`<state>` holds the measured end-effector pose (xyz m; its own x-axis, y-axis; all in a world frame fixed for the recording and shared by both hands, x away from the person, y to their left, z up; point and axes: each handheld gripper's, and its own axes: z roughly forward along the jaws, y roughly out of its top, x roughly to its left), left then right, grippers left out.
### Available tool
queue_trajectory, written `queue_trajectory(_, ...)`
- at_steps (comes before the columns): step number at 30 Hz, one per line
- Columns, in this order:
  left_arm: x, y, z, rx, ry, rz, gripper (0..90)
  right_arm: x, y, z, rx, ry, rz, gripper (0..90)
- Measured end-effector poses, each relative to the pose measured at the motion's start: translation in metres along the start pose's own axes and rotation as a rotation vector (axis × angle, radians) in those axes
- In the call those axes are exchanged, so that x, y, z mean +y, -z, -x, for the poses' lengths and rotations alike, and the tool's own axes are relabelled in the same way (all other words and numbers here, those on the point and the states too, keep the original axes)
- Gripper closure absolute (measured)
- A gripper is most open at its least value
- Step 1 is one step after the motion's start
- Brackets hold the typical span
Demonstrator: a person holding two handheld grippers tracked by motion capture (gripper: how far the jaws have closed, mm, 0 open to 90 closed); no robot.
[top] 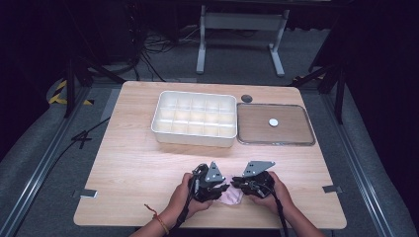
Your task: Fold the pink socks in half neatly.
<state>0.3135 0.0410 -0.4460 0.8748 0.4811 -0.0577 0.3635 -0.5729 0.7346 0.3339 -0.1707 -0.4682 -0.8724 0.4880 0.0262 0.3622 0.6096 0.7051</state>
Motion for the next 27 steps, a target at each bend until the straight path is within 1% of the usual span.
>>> queue_trajectory(1, 0.001, 0.002, 0.0, -0.002, 0.013, 0.011, 68.0, 0.0, 0.0, 0.0, 0.001, 0.0, 0.0, 80.6)
queue_trajectory(2, 0.001, 0.005, -0.001, -0.004, 0.008, 0.022, 67.1, 0.0, 0.0, 0.0, 0.0, -0.003, 0.0, 80.5)
queue_trajectory(3, 0.002, 0.009, -0.001, -0.012, 0.018, 0.049, 66.4, -0.001, 0.0, 0.0, 0.0, -0.003, 0.0, 80.6)
queue_trajectory(4, 0.002, 0.013, -0.001, -0.015, 0.031, 0.063, 65.5, -0.001, 0.0, 0.0, 0.0, -0.002, 0.0, 80.6)
queue_trajectory(6, 0.003, 0.02, -0.002, -0.013, 0.04, 0.087, 63.8, -0.001, 0.0, 0.0, -0.002, 0.001, 0.0, 80.6)
queue_trajectory(7, 0.002, 0.029, -0.003, -0.017, 0.027, 0.103, 63.3, -0.001, 0.0, 0.0, -0.001, 0.0, 0.001, 80.6)
queue_trajectory(8, 0.002, 0.029, -0.003, -0.017, 0.027, 0.103, 63.4, -0.001, 0.0, 0.0, -0.001, 0.001, 0.001, 80.6)
queue_trajectory(9, 0.0, 0.034, -0.003, -0.016, 0.028, 0.104, 63.4, -0.001, 0.0, 0.0, -0.001, 0.001, 0.001, 80.6)
queue_trajectory(11, -0.005, 0.04, -0.004, -0.026, 0.009, 0.095, 66.3, -0.001, 0.0, 0.0, 0.002, -0.004, 0.0, 80.7)
queue_trajectory(12, -0.008, 0.042, -0.004, -0.023, -0.004, 0.078, 68.2, -0.001, 0.0, 0.0, 0.003, -0.005, 0.0, 80.7)
queue_trajectory(14, -0.017, 0.039, -0.005, -0.032, -0.02, 0.044, 71.5, -0.001, 0.0, 0.001, 0.004, -0.005, 0.0, 80.8)
queue_trajectory(16, -0.025, 0.033, -0.006, -0.042, -0.011, 0.012, 74.7, -0.001, 0.0, 0.001, 0.005, -0.003, 0.0, 81.1)
queue_trajectory(17, -0.028, 0.029, -0.006, -0.04, -0.015, 0.002, 75.2, -0.001, 0.0, 0.0, 0.004, -0.003, 0.001, 81.2)
queue_trajectory(19, -0.032, 0.02, -0.007, -0.051, -0.012, -0.016, 77.1, -0.001, 0.0, 0.0, 0.005, -0.003, 0.001, 81.6)
queue_trajectory(20, -0.032, 0.018, -0.007, -0.057, -0.019, -0.026, 77.5, -0.001, -0.001, 0.0, 0.006, -0.004, 0.001, 81.8)
queue_trajectory(22, -0.031, 0.01, -0.004, -0.064, -0.024, -0.029, 78.0, -0.001, -0.001, -0.001, 0.009, -0.005, 0.0, 82.0)
queue_trajectory(24, -0.029, 0.004, 0.0, -0.071, -0.03, -0.012, 78.4, -0.001, -0.001, -0.001, 0.012, -0.001, 0.001, 82.0)
queue_trajectory(25, -0.028, 0.003, 0.001, -0.074, -0.038, -0.019, 78.4, -0.002, -0.002, -0.001, 0.014, 0.0, 0.001, 81.9)
queue_trajectory(26, -0.028, -0.001, 0.003, -0.084, -0.038, -0.012, 78.4, -0.002, -0.002, -0.002, 0.015, -0.001, 0.0, 81.9)
queue_trajectory(27, -0.028, -0.003, 0.004, -0.088, -0.057, -0.018, 78.7, -0.001, -0.002, -0.002, 0.015, -0.001, -0.003, 82.0)
